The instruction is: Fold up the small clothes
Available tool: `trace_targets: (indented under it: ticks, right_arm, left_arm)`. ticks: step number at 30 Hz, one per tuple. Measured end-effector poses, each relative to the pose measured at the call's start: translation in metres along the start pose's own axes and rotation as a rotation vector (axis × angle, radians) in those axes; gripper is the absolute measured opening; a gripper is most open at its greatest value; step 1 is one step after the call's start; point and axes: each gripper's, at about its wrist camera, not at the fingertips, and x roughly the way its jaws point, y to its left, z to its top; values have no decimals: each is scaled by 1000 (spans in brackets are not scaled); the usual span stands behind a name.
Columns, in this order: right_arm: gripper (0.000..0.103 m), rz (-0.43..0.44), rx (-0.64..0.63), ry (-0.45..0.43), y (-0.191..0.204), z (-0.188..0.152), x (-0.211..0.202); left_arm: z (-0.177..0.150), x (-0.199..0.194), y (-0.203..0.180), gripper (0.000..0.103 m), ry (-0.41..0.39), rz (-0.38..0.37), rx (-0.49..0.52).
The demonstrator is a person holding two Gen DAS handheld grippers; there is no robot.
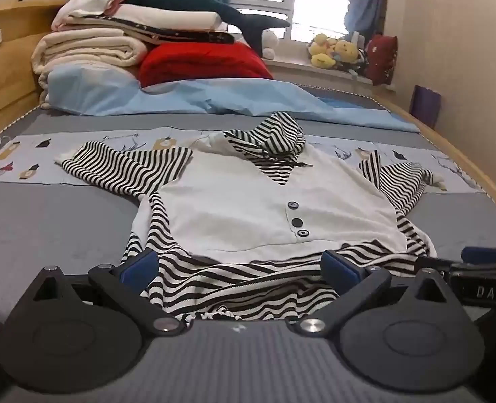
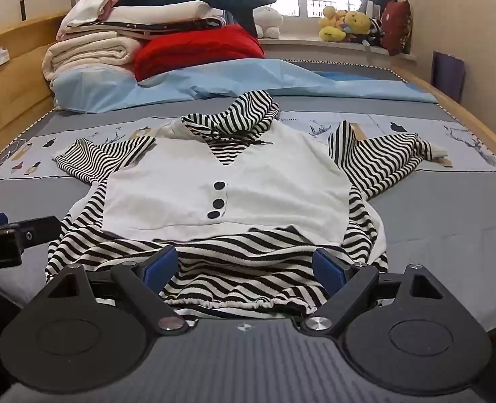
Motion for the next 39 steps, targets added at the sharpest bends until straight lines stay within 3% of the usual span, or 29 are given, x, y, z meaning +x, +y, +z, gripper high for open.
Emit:
trace_targets:
  ticks: [6, 39]
  right_arm:
    - [88, -12, 31, 9, -11, -1, -1]
    - [88, -14, 40, 13, -12, -1, -2]
  left_arm:
    - [-1, -4, -8, 102, -29, 1, 20]
    - [1, 4, -5, 102, 31, 1, 16]
